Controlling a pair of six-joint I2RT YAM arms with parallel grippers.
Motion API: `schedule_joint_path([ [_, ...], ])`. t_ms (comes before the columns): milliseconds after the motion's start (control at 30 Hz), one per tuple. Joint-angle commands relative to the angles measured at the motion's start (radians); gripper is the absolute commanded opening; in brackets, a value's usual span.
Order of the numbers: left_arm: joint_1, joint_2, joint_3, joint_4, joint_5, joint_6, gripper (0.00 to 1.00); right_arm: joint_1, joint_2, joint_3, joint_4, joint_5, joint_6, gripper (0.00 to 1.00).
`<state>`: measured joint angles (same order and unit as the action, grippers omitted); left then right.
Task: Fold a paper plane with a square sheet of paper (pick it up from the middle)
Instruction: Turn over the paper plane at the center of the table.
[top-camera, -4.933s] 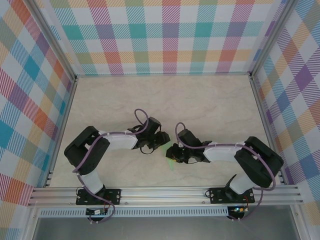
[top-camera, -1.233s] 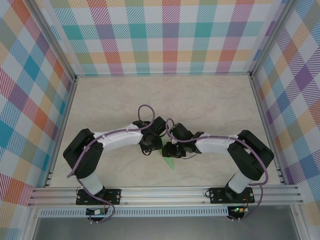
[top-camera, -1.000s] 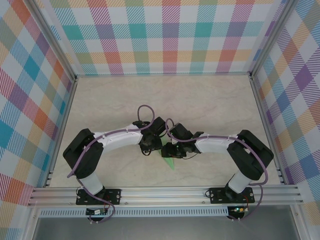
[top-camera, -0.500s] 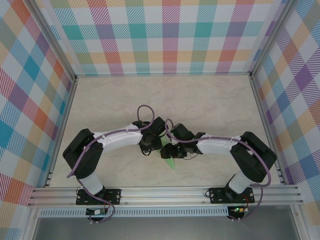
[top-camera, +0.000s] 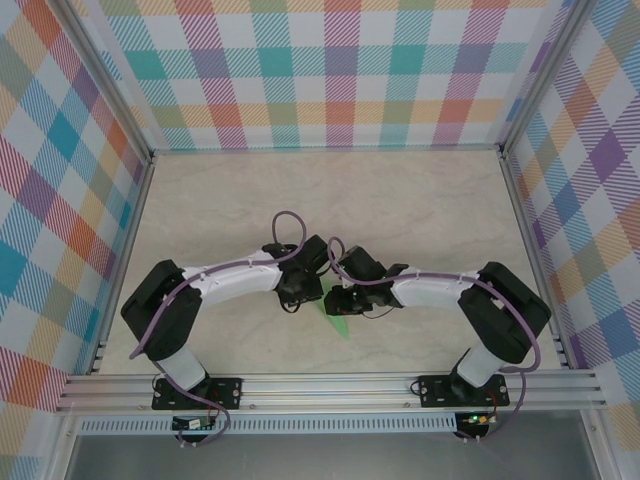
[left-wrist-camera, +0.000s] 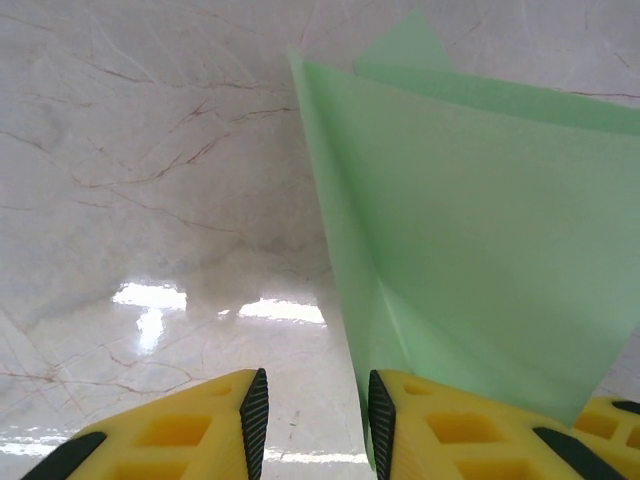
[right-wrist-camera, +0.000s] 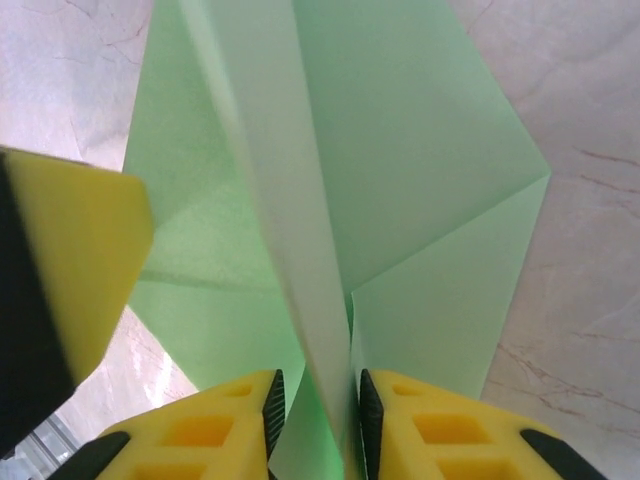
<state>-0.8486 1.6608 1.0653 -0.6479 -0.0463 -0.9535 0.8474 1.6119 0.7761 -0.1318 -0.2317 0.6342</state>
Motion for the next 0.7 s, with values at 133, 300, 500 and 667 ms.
schedule_joint_path([
  [133, -0.012, -0.076, -0.029, 0.012, -0.026, -0.018, 0.34, 0.019, 0.061, 0.053, -0.018, 0.013, -0.022, 0.21],
  [300, -0.013, -0.174, -0.076, 0.008, -0.087, -0.05, 0.34, 0.033, 0.037, 0.089, -0.085, 0.062, -0.017, 0.09],
  [500, -0.004, -0.354, -0.153, -0.044, -0.215, -0.105, 0.36, 0.063, 0.003, 0.227, -0.383, 0.357, 0.044, 0.04],
  [667, 0.026, -0.458, -0.223, -0.054, -0.245, -0.138, 0.37, 0.066, 0.08, 0.364, -0.57, 0.493, 0.095, 0.05],
])
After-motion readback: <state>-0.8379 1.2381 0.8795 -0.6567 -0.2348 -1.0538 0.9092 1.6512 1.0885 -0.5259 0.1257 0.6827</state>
